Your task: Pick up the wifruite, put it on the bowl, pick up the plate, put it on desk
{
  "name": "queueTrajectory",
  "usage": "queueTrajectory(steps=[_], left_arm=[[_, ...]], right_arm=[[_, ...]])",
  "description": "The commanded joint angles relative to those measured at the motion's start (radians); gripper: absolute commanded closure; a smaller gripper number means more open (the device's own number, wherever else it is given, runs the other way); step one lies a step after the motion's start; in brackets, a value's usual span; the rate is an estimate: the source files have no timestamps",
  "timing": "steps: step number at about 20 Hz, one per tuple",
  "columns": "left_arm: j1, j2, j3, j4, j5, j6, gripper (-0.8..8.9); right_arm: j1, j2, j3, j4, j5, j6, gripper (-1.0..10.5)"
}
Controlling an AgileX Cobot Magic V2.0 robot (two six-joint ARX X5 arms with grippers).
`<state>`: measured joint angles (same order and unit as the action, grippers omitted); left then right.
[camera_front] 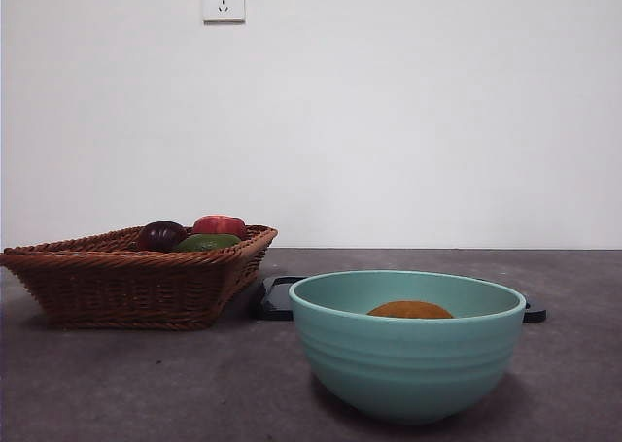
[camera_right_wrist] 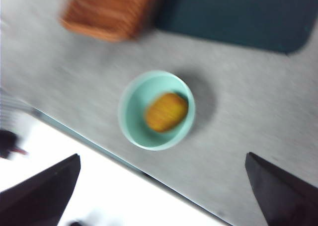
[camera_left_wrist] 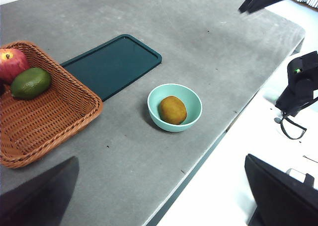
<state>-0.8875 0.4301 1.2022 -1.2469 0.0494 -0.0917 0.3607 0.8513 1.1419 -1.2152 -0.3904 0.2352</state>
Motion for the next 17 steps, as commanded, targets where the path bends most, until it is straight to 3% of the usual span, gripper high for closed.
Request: queueTrajectory(steps=[1,7,17], left_arm=[[-0.006,0.001,0.009,0.010,-0.003,0.002,2.82],[-0.006,0.001,0.009,0.013,-0.003,0.005,2.82],[-0.006,0.001,0.009,0.012,-0.003,0.029,2.82]], right_arm=[[0.088,0.080,0.018,0.014,0.077,-0.008,2.8],[0.291,0.336,0.018,0.071,0.243,0.037,2.8],[0.312,0.599,0.018,0.116,0.308,0.034,2.8]])
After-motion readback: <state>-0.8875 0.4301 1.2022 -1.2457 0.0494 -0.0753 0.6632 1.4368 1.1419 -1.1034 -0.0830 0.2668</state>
